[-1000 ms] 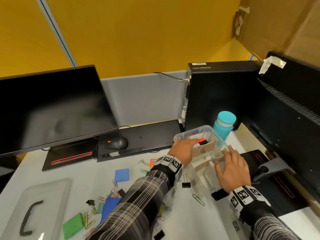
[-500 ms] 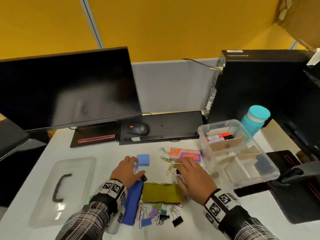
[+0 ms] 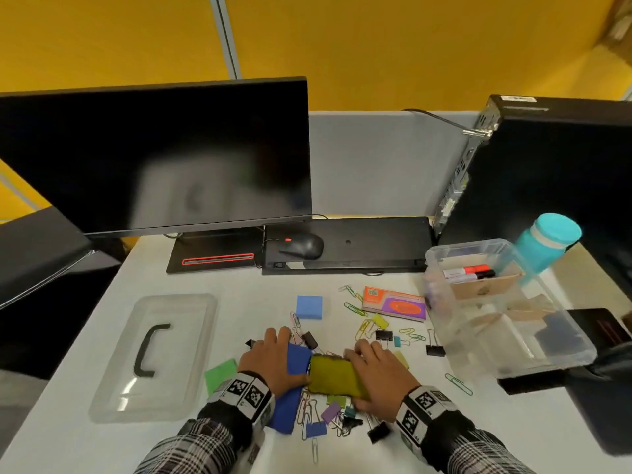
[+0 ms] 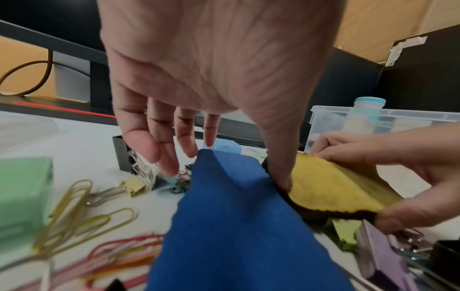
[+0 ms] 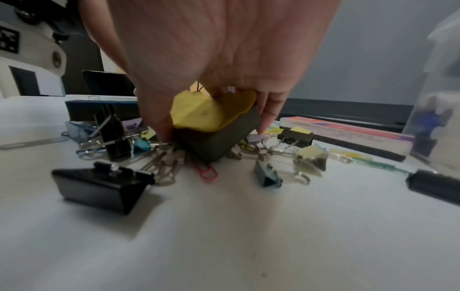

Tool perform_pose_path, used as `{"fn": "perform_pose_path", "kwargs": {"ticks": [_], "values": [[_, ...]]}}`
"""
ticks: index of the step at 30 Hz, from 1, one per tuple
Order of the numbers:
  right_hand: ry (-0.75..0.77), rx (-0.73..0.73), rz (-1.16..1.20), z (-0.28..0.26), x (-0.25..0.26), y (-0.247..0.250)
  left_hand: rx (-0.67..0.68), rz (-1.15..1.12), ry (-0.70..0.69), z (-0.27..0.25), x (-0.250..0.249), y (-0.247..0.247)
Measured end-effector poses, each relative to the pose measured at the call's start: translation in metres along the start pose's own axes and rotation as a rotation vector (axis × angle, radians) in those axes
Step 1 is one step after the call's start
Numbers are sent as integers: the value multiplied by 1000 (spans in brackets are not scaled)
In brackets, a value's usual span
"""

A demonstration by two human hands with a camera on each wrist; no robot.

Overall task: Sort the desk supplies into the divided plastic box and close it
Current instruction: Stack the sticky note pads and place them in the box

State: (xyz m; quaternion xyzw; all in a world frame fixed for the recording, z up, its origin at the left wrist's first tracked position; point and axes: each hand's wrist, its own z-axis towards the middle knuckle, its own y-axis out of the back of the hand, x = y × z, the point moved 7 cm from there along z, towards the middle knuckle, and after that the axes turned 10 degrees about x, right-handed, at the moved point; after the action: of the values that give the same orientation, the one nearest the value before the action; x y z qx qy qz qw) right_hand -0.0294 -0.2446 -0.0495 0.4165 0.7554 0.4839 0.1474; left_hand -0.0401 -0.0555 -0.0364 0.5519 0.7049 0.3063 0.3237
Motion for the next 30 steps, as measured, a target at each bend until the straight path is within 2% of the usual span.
{"fn": "perform_pose_path", "kwargs": {"ticks": [3,7,10,13,15,17,22,25,30], "values": [[-52,-83,122,-4,-5,11,37,5,-28,0,-4,-4],[-140,-190,474,-17,-28,30,75,-23,-79,4,-5,-8],[-133,-205,939,-24,-44,41,96,-62,-128,6,-7,-5],[-142,-223,1452,-24,-56,41,161,-197,-213,10,-10,2],[-146,-281,1693,-25,-63,37,213,-351,-269,12,-10,9],[-135,-323,1829,-30,-63,36,252,-528,-329,12,-11,20],[-186,-342,1861,-36,-62,31,246,-763,-376,17,-5,51],[-198,-333,1738,-37,-58,37,246,-986,-373,21,2,61],[-114,-334,1487,-37,-49,50,215,-1353,-347,25,7,69]]}}
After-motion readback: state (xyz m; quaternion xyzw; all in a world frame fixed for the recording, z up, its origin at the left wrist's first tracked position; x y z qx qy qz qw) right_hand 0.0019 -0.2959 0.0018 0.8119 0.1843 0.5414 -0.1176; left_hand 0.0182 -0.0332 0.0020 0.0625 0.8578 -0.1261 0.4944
